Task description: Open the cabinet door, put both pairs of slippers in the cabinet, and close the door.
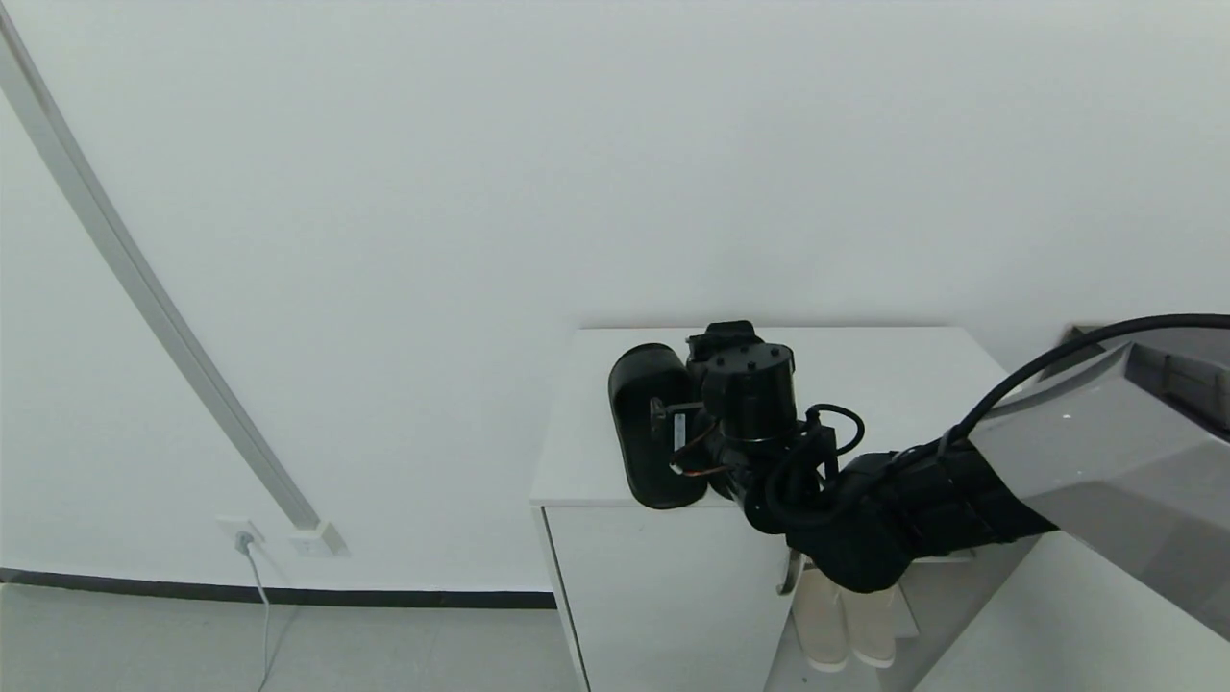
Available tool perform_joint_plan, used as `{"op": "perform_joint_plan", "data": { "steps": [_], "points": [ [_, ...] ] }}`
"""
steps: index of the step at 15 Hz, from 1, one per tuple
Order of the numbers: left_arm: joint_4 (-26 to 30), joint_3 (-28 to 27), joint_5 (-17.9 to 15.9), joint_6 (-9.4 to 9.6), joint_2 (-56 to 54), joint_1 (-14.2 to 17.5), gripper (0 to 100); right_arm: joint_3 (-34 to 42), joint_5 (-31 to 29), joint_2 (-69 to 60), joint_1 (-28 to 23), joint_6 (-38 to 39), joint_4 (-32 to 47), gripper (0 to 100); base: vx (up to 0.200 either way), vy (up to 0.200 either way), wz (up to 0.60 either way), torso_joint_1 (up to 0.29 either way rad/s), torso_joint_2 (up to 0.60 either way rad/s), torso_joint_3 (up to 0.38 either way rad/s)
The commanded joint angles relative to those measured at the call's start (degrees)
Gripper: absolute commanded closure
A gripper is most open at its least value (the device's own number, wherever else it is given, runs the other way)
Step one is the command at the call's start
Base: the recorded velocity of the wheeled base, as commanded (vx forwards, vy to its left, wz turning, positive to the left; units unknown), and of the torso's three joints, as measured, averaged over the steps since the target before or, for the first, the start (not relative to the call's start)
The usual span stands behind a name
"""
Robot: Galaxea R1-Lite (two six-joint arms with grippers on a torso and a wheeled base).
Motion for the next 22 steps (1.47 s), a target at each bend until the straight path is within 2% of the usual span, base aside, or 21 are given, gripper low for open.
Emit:
{"op": "perform_joint_plan", "data": {
  "steps": [1,9,10,19,22],
  "points": [
    [0.0,0.0,0.0,0.02,0.1,0.0,100,-3.1,0.0,3.0,-0.8,-0.2,0.4,0,0.000,0.000,0.00,0.000,0.00,0.000],
    [0.0,0.0,0.2,0.02,0.1,0.0,100,-13.1,0.1,7.2,-2.5,-0.2,5.8,0,0.000,0.000,0.00,0.000,0.00,0.000],
    [0.0,0.0,0.1,0.02,0.1,0.0,100,-13.4,0.1,7.4,-2.6,-0.3,5.8,100,0.000,0.000,0.00,0.000,0.00,0.000],
    [0.0,0.0,0.2,-0.07,0.1,0.0,100,-14.3,-0.1,7.1,-2.9,-0.9,5.5,100,0.000,0.000,0.00,0.000,0.00,0.000],
    [0.0,0.0,0.2,-0.07,0.1,0.0,100,-8.0,0.0,-1.0,-3.1,-0.9,5.5,100,0.000,0.000,0.00,0.000,0.00,0.000]
  ]
}}
